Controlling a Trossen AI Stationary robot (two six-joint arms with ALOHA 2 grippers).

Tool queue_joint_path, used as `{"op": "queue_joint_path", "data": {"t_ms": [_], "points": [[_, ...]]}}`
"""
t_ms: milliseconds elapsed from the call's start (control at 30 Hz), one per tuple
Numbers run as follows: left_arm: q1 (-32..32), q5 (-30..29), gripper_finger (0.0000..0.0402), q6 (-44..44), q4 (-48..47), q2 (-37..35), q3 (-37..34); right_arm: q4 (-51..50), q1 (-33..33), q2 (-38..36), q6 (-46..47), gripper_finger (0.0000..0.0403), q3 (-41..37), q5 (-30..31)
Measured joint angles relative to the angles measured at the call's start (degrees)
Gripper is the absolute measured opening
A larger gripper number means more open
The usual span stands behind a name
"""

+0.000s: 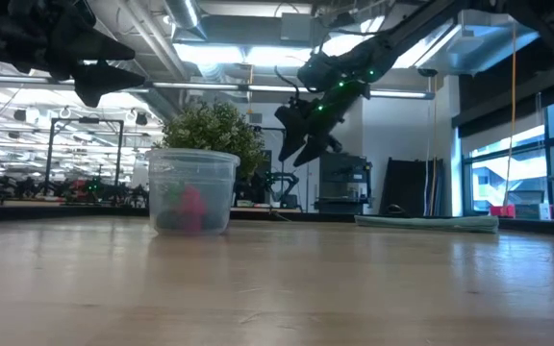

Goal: Pick and placing Produce into tupperware
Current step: Put the black cherry into the transparent container

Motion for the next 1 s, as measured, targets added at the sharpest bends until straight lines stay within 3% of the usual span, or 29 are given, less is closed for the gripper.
{"op": "queue_joint_path", "data": {"t_ms": [433,600,833,1000], "points": [[0.0,-0.5,0.0251,-0.1,0.0,0.0,0.0,-0.7,-0.4,5.5,2.1,0.0241,1.1,-0.9],[0.0,-1.3,0.025,-0.3,0.0,0.0,0.0,-3.3,-0.5,8.5,2.2,0.0241,6.5,-1.1],[0.1,-1.9,0.025,-0.3,0.1,0.0,0.0,-14.5,-0.5,13.7,-1.0,0.0241,17.5,-1.0],[0.1,-1.8,0.025,-0.4,0.0,0.0,0.0,-16.9,-0.9,16.0,-1.1,0.0241,19.8,-0.9]]}}
